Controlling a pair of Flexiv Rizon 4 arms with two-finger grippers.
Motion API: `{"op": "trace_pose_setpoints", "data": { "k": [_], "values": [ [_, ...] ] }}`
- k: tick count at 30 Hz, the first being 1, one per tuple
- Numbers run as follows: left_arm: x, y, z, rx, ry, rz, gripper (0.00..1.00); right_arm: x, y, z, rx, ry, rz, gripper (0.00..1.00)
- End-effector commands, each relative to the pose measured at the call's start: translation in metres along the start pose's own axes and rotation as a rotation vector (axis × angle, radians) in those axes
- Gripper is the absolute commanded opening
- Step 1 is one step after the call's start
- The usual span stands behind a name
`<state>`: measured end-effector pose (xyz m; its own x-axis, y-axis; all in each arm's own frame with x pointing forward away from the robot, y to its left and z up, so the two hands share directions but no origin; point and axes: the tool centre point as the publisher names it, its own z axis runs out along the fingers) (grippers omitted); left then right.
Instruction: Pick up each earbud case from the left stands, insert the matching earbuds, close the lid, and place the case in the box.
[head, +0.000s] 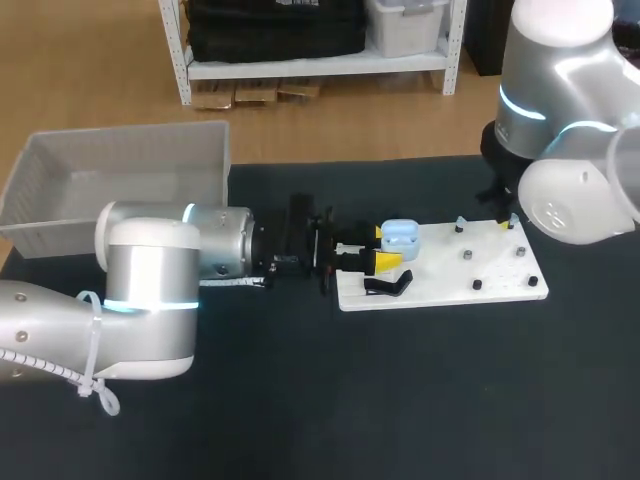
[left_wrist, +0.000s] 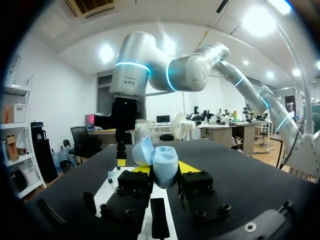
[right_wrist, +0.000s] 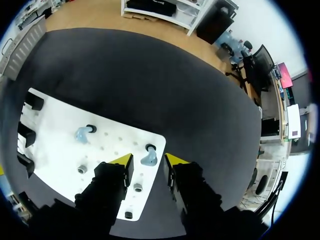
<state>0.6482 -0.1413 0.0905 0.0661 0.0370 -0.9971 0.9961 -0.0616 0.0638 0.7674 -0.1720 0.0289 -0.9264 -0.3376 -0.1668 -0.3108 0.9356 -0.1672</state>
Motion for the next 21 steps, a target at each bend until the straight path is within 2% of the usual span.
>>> {"op": "trace_pose_setpoints", "data": {
  "k": [1, 8, 19, 21],
  "values": [
    [0.0009, -0.0016, 0.0001, -0.006, -0.003, 0.003, 0.00, 0.0000, 0.0006, 0.0006, 0.005, -0.004, 0.002, 0.35],
    [0.0009, -0.0016, 0.0001, -0.006, -0.003, 0.003, 0.00, -0.0002, 0.0013, 0.0012, 0.007, -0.004, 0.001, 0.31],
    [0.0009, -0.0016, 0.0001, -0.006, -0.003, 0.003, 0.00, 0.0006, 0.0014, 0.0029, 0.011, 0.000, 0.006, 0.29],
    [0.0009, -0.0016, 0.0001, -0.006, -0.003, 0.003, 0.00, 0.0005, 0.0010, 0.0034, 0.012, 0.001, 0.007, 0.25]
  ]
}}
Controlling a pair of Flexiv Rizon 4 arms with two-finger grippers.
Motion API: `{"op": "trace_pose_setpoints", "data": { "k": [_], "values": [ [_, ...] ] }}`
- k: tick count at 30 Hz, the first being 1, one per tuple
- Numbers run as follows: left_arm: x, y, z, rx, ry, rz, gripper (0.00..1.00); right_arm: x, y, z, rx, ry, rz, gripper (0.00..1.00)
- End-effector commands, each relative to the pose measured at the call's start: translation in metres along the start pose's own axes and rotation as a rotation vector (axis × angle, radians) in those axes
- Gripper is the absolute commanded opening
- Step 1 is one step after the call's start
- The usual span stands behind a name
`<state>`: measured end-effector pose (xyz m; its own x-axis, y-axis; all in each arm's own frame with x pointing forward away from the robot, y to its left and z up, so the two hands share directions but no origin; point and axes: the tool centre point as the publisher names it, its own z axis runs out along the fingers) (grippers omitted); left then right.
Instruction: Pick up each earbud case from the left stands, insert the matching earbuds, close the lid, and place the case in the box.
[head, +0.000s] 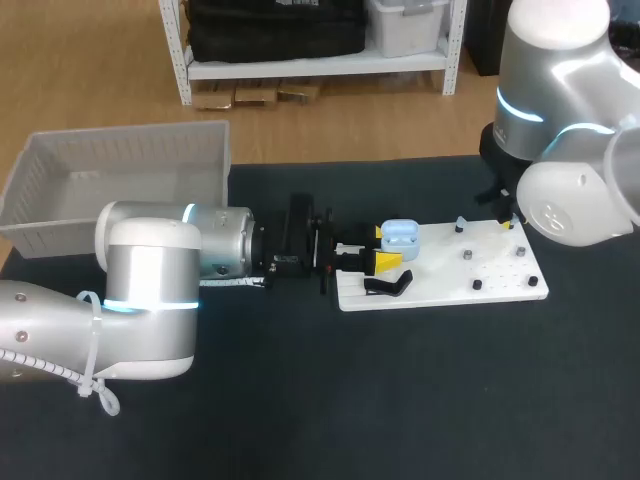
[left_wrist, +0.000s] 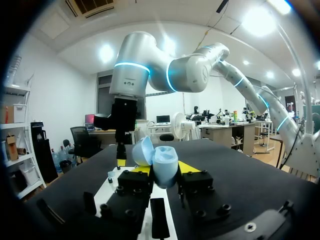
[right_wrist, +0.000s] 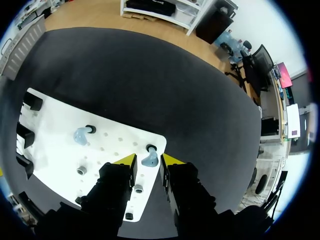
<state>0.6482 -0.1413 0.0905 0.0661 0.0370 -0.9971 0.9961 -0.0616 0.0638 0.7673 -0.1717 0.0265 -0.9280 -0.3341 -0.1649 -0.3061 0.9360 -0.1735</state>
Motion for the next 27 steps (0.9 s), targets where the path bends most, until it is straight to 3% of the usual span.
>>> {"op": "trace_pose_setpoints", "data": {
  "k": [1, 3, 5, 16, 27],
  "values": [
    [0.001, -0.002, 0.000, -0.006, -0.003, 0.003, 0.00, 0.000, 0.000, 0.001, 0.006, -0.001, 0.004, 0.24],
    [0.001, -0.002, 0.000, -0.006, -0.003, 0.003, 0.00, 0.000, 0.000, 0.001, 0.007, 0.000, 0.004, 0.17],
    [0.001, -0.002, 0.000, -0.006, -0.003, 0.003, 0.00, 0.000, 0.000, 0.001, 0.009, 0.000, 0.004, 0.00],
    [0.001, -0.002, 0.000, -0.006, -0.003, 0.003, 0.00, 0.005, 0.001, -0.011, 0.028, -0.004, -0.007, 0.00],
    [0.001, -0.002, 0.000, -0.006, -0.003, 0.003, 0.00, 0.017, 0.001, -0.059, 0.060, -0.039, 0.011, 0.00]
  ]
}}
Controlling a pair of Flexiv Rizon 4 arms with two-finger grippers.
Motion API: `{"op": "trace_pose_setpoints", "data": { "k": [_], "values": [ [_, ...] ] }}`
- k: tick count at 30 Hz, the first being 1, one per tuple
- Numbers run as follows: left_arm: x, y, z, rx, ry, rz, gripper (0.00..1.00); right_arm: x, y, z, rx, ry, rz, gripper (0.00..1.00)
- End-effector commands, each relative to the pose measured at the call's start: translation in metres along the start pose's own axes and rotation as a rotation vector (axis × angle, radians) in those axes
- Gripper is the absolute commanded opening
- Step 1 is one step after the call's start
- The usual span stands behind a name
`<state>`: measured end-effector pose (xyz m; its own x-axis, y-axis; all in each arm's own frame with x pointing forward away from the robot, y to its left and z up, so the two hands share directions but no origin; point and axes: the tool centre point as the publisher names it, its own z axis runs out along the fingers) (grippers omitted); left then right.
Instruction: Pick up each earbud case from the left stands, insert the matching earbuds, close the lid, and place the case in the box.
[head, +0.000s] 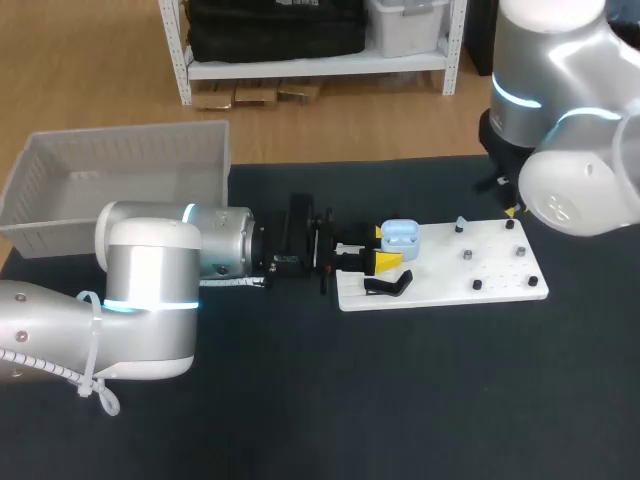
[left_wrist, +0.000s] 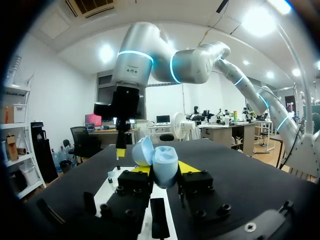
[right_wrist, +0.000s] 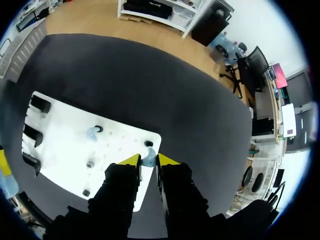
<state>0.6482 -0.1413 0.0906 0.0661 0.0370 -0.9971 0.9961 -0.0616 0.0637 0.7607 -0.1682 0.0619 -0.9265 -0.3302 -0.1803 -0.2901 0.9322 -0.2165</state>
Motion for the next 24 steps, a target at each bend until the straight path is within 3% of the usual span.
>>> {"op": "trace_pose_setpoints", "data": {
  "k": [1, 10, 17, 24],
  "values": [
    [0.001, -0.002, 0.000, -0.006, -0.003, 0.003, 0.00, 0.019, 0.001, -0.028, 0.017, -0.023, 0.007, 0.00],
    [0.001, -0.002, 0.000, -0.006, -0.003, 0.003, 0.00, 0.039, 0.015, -0.085, 0.042, -0.060, 0.031, 0.00],
    [0.001, -0.002, 0.000, -0.006, -0.003, 0.003, 0.00, 0.055, 0.030, -0.119, 0.031, -0.021, 0.015, 0.00],
    [0.001, -0.002, 0.000, -0.006, -0.003, 0.003, 0.00, 0.072, 0.049, -0.151, -0.096, -0.005, 0.012, 0.00]
  ]
}}
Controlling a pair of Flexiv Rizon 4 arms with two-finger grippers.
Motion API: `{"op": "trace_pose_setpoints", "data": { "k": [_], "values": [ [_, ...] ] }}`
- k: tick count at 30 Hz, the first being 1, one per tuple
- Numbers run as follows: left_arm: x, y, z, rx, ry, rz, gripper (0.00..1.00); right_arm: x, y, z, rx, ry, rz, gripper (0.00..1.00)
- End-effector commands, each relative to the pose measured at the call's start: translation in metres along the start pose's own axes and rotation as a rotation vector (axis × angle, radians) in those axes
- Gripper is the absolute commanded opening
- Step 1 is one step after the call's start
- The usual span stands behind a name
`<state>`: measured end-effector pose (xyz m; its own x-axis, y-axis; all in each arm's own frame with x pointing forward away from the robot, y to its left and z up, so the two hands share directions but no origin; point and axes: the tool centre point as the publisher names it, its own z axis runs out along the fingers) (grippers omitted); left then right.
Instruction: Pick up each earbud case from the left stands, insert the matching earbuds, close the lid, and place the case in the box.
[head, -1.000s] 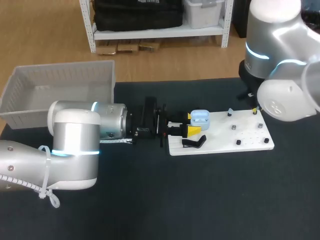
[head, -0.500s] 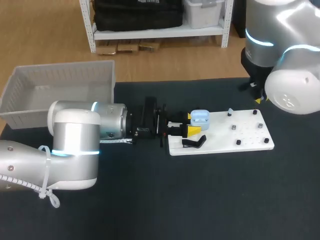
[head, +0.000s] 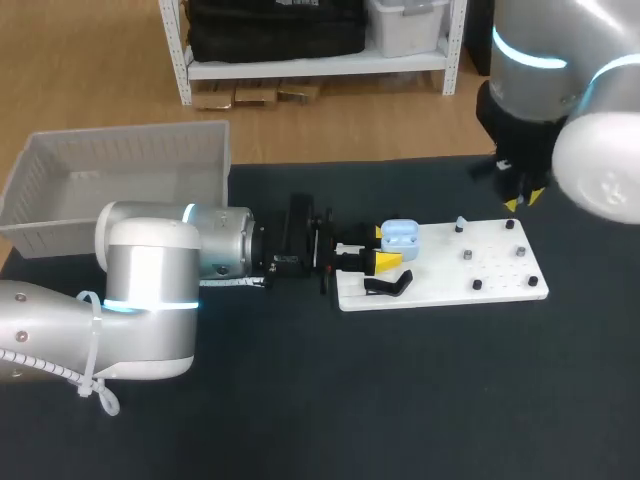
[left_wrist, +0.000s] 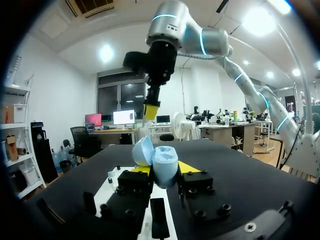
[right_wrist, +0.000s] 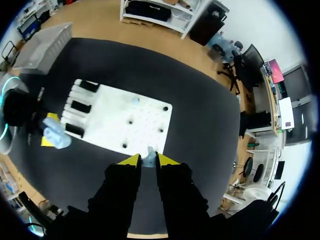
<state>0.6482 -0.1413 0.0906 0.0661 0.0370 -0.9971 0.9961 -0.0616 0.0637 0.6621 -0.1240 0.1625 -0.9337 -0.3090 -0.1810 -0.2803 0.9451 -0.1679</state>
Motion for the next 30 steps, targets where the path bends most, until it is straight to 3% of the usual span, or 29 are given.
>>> {"op": "trace_pose_setpoints", "data": {
  "k": [1, 6, 12, 30],
  "values": [
    [0.001, -0.002, 0.000, -0.006, -0.003, 0.003, 0.00, 0.016, 0.005, -0.027, -0.066, -0.016, -0.012, 0.00],
    [0.001, -0.002, 0.000, -0.006, -0.003, 0.003, 0.00, 0.031, 0.034, -0.039, -0.162, -0.087, -0.041, 0.00],
    [0.001, -0.002, 0.000, -0.006, -0.003, 0.003, 0.00, 0.039, 0.057, -0.037, -0.154, -0.063, -0.092, 0.00],
    [0.001, -0.002, 0.000, -0.006, -0.003, 0.003, 0.00, 0.045, 0.056, -0.032, -0.126, -0.045, -0.098, 0.00]
  ]
}}
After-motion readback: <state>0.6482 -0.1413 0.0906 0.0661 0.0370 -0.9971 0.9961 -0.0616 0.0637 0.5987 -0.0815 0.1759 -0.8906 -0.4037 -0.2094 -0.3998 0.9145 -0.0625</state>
